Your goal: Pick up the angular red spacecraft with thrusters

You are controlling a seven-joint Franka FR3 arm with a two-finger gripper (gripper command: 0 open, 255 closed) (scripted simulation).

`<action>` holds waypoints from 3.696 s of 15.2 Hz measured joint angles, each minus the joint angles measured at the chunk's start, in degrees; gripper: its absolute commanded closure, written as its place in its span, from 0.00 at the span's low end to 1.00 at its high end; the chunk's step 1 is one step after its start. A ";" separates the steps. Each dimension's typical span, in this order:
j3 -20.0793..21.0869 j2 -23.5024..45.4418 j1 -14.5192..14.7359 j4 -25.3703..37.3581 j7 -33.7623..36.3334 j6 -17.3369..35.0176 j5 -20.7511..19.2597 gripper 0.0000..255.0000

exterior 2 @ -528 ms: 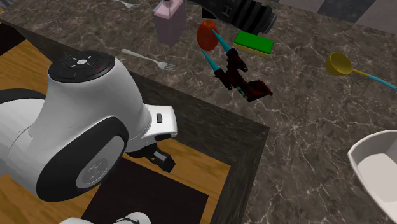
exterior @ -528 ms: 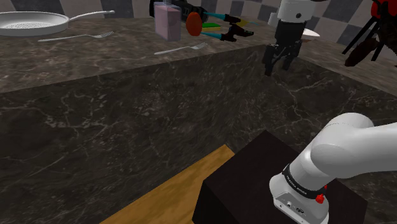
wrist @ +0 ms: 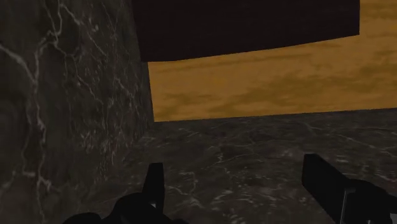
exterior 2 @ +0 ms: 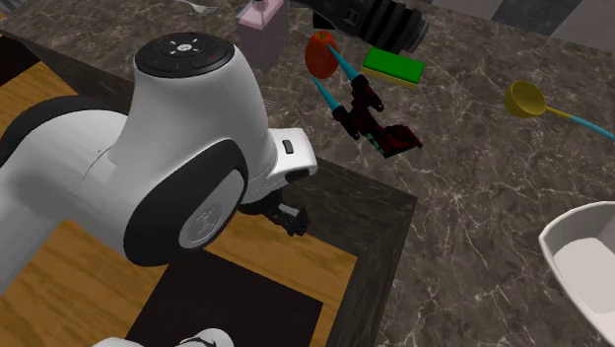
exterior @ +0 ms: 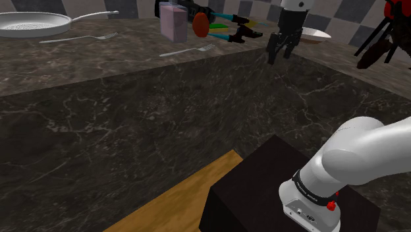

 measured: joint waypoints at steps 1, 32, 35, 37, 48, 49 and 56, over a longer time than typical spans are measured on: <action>-0.44 1.69 0.26 1.37 -1.02 0.96 -0.20 0.00; -9.77 40.63 1.69 44.83 -29.33 10.16 7.15 1.00; -9.77 40.46 1.70 44.57 -29.31 10.39 7.11 1.00; -9.78 40.46 1.70 44.56 -29.31 10.40 7.10 1.00; -9.98 42.60 1.34 51.90 -29.96 5.02 7.85 1.00; -10.02 43.00 1.26 53.18 -30.10 4.10 7.99 1.00; -10.40 46.48 0.33 63.42 -31.16 -2.77 9.31 1.00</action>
